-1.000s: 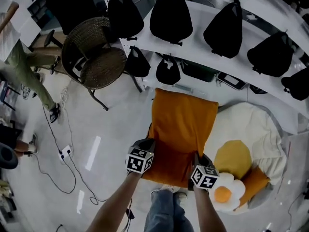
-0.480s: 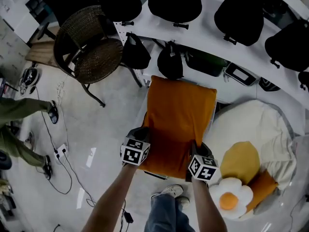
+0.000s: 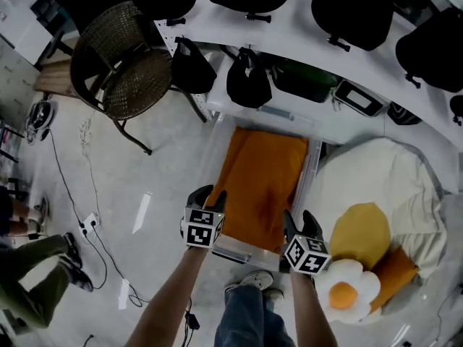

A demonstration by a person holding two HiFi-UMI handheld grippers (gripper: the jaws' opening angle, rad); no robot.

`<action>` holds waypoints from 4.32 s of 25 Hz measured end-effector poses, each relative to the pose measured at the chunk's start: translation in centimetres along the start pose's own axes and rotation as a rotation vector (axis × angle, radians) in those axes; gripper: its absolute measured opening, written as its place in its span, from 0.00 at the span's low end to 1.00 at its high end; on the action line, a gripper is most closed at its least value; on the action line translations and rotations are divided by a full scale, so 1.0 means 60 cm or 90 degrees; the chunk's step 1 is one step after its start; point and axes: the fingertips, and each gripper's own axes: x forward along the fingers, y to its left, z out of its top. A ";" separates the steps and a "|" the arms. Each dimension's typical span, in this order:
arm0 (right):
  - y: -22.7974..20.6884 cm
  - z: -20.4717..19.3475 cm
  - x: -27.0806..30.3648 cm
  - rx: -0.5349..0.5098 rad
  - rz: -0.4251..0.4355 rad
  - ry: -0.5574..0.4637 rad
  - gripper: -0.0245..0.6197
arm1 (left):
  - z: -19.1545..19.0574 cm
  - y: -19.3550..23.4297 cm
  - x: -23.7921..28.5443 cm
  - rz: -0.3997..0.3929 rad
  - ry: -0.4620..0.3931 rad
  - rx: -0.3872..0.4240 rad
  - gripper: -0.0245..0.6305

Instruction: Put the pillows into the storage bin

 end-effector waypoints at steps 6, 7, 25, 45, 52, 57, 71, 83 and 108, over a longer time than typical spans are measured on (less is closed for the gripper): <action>-0.023 0.056 -0.107 0.044 -0.024 -0.063 0.45 | 0.094 -0.103 -0.066 -0.080 -0.058 0.010 0.27; -0.029 0.067 -0.125 0.053 -0.032 -0.074 0.45 | 0.111 -0.125 -0.073 -0.097 -0.064 0.014 0.27; -0.458 -0.091 -0.545 0.298 -0.363 -0.200 0.45 | 0.058 -0.819 -0.040 -0.488 0.049 0.284 0.32; -0.623 -0.514 -0.677 0.501 -0.554 -0.120 0.54 | -0.315 -1.049 0.098 -0.573 0.273 0.499 0.47; -0.654 -0.543 -0.637 0.476 -0.562 -0.107 0.53 | -0.365 -1.081 0.147 -0.590 0.288 0.491 0.41; -0.645 -0.542 -0.630 0.483 -0.541 -0.094 0.32 | -0.370 -1.088 0.136 -0.608 0.312 0.501 0.20; -0.556 -0.276 -0.674 0.420 -0.478 -0.147 0.21 | -0.111 -1.002 0.021 -0.591 0.198 0.353 0.14; -0.392 0.022 -0.432 0.224 -0.247 -0.121 0.22 | 0.129 -0.640 0.025 -0.375 0.059 0.158 0.14; -0.007 -0.031 -0.001 -0.018 0.034 0.068 0.31 | -0.067 -0.058 0.000 -0.082 0.060 -0.101 0.14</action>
